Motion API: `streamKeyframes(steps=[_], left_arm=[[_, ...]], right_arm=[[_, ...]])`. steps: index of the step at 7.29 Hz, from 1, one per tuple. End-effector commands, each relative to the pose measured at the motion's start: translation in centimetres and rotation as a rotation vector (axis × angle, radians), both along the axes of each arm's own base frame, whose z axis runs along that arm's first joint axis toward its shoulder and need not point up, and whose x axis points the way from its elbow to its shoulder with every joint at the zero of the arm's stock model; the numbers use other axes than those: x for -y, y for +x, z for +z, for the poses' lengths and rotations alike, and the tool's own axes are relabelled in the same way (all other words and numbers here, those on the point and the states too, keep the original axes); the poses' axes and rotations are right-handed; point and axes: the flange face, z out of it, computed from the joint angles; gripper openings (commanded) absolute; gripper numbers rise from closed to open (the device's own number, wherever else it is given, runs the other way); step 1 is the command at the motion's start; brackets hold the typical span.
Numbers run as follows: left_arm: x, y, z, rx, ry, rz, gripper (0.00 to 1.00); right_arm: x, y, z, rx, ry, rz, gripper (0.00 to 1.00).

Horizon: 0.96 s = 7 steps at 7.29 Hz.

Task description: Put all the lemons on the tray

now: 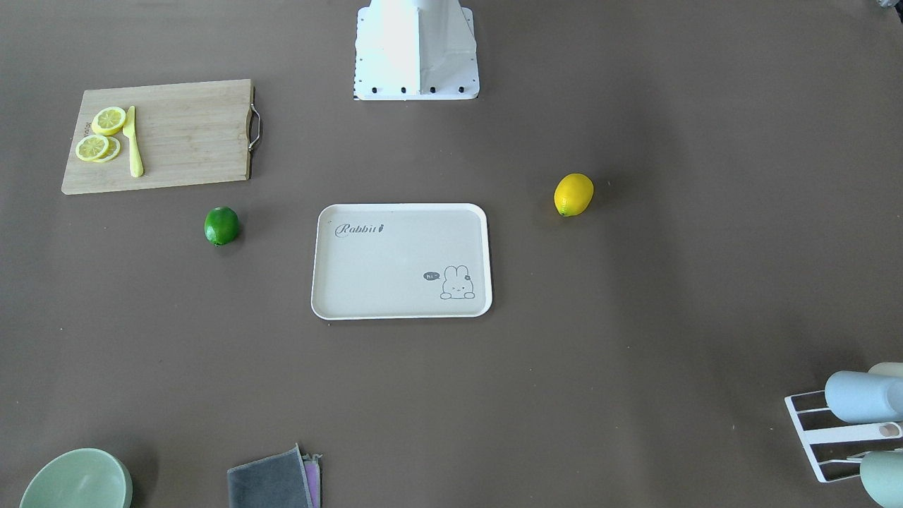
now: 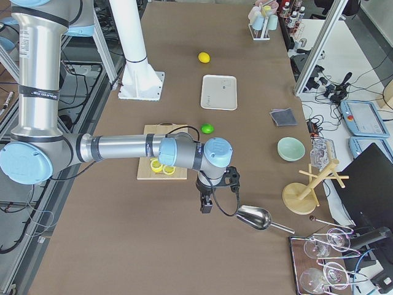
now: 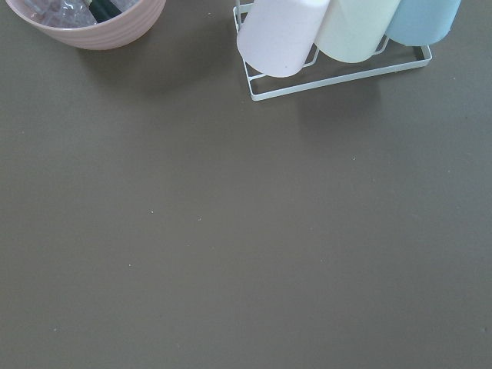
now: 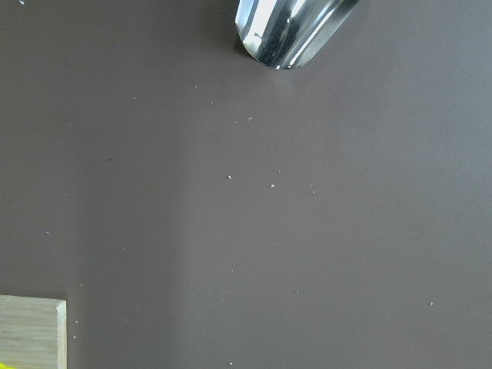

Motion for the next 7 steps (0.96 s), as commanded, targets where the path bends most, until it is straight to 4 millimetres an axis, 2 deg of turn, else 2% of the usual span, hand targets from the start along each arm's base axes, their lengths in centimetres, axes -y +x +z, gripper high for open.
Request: streamKeyframes(steps=[1, 2, 3, 4, 5, 6, 7], left_arm=[[0.1, 0.0, 0.5, -0.002, -0.002, 0.004, 0.98], [0.5, 0.0, 0.5, -0.007, 0.0, 0.003, 0.98], [3.1, 0.0, -1.6, -0.009, 0.044, 0.009, 0.98], [3.5, 0.3, -1.9, -0.043, 0.057, 0.025, 0.98], [3.6, 0.3, -2.9, -0.044, 0.084, 0.025, 0.98], [3.9, 0.3, -3.9, -0.044, 0.136, 0.018, 0.98], [3.9, 0.3, -4.0, -0.046, 0.14, 0.009, 0.98]], right_arm=[[0.9, -0.1, -0.6, 0.001, 0.015, -0.002, 1.0], [2.8, -0.3, -2.6, 0.002, 0.058, -0.004, 1.0], [4.8, -1.0, -5.3, 0.011, 0.115, -0.011, 1.0], [7.0, -2.9, -7.6, 0.021, 0.225, -0.043, 1.0], [8.0, -6.4, -9.5, 0.037, 0.384, -0.093, 1.0], [9.5, -10.4, -9.9, 0.067, 0.349, -0.049, 1.0], [10.2, -13.7, -11.9, 0.114, 0.271, 0.036, 1.0]])
